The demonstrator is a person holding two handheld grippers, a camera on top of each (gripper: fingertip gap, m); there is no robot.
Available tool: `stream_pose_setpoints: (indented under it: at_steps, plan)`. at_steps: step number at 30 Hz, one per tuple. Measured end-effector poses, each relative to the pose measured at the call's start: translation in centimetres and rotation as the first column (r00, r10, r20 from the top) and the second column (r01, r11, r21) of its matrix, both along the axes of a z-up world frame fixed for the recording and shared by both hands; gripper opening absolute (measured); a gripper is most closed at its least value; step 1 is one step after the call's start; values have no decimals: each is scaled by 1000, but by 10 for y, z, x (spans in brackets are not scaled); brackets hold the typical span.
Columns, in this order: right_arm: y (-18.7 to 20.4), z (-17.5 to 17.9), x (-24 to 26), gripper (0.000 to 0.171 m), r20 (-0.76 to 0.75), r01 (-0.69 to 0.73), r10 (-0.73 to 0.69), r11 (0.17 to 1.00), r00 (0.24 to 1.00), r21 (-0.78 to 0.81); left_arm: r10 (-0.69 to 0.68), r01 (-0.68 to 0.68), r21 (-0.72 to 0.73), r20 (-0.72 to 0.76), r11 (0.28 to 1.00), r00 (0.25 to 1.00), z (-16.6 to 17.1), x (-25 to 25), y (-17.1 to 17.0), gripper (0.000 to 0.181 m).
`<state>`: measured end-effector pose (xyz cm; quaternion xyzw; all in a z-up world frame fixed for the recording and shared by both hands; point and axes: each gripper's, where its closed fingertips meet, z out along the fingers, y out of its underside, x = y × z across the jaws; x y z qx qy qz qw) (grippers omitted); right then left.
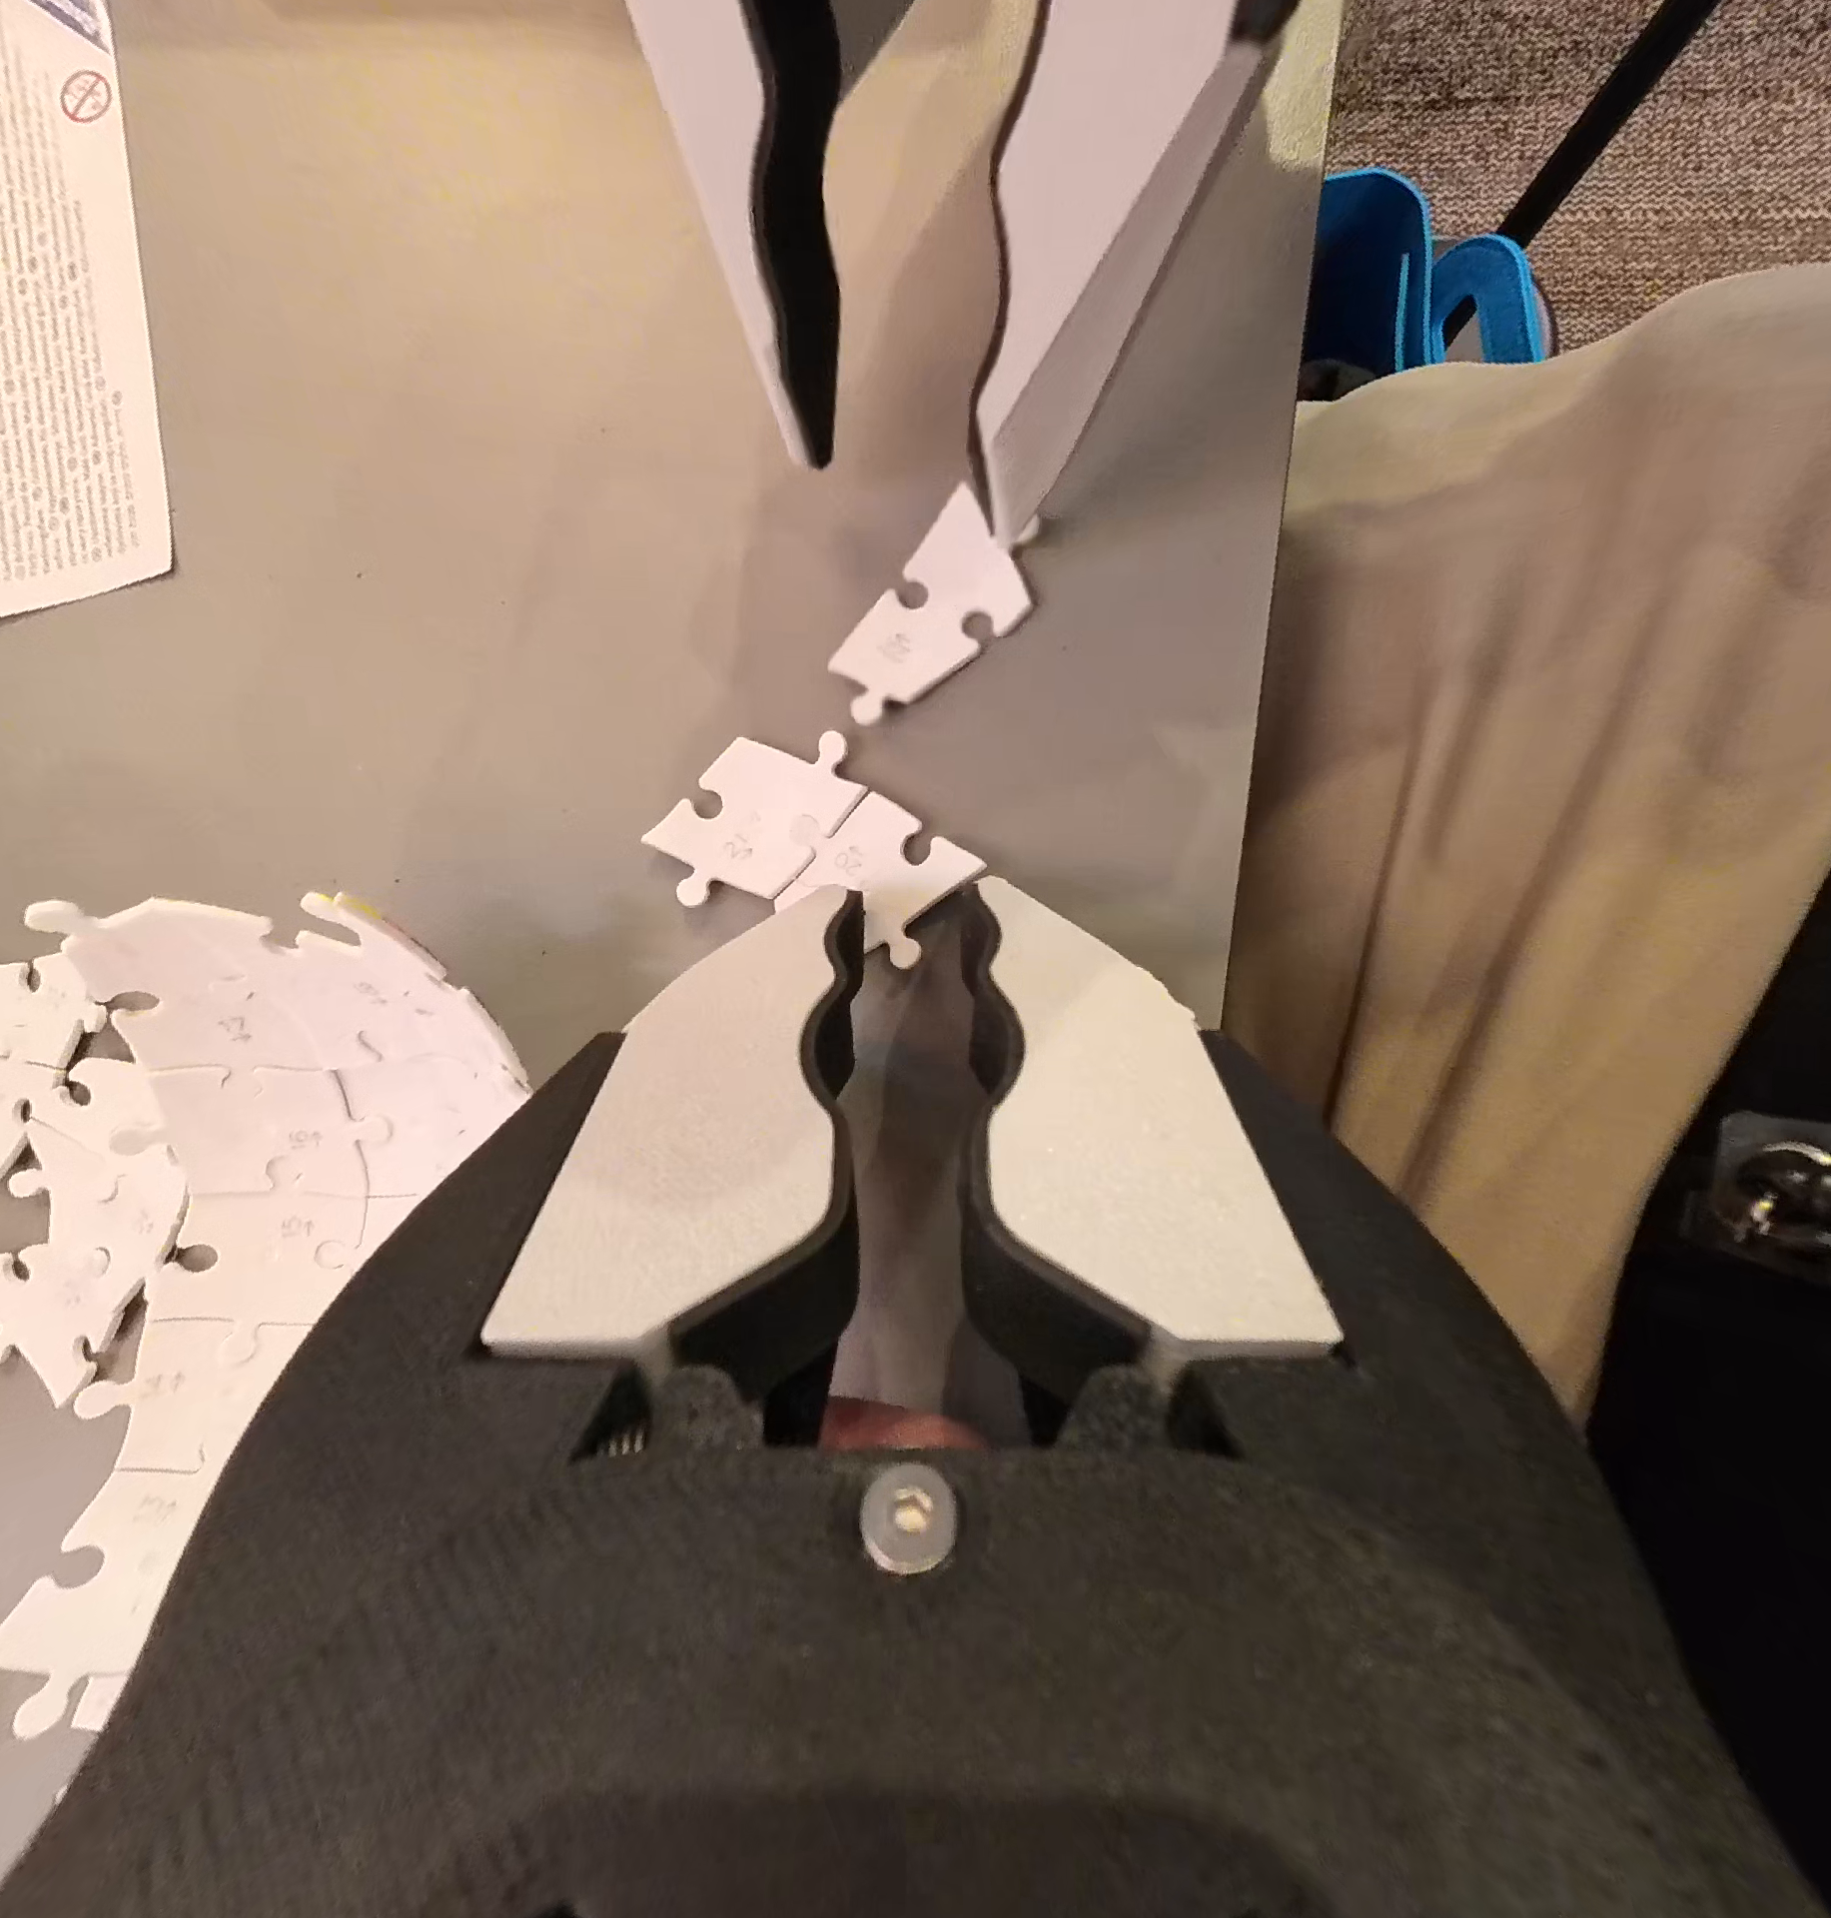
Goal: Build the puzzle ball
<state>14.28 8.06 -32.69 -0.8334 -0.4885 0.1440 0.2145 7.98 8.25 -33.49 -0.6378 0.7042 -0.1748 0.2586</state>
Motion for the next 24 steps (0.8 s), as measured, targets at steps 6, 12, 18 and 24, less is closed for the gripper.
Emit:
stream_pose_setpoints:
  at_steps: [6, 12, 18, 24]
  plan:
    - [3, -7, -9, 19, -39, 81, -82, 996, 996, -40, 1, -1, 0, 2, 1000, 1000, 0, 0, -1, 17]
    - [6, -7, -14, 12, -73, 150, -153, 988, 986, -40, -9, 9, -6, 6, 1000, 1000, 0, 2, -5, 17]
    - [17, -7, -21, 10, -118, 239, -241, 971, 963, -30, -7, 7, 0, 9, 1000, 1000, 0, 3, -6, 20]
    - [23, -7, -23, 7, -148, 255, -259, 966, 954, -47, 13, -13, 16, 4, 1000, 1000, 1, 4, 3, 26]
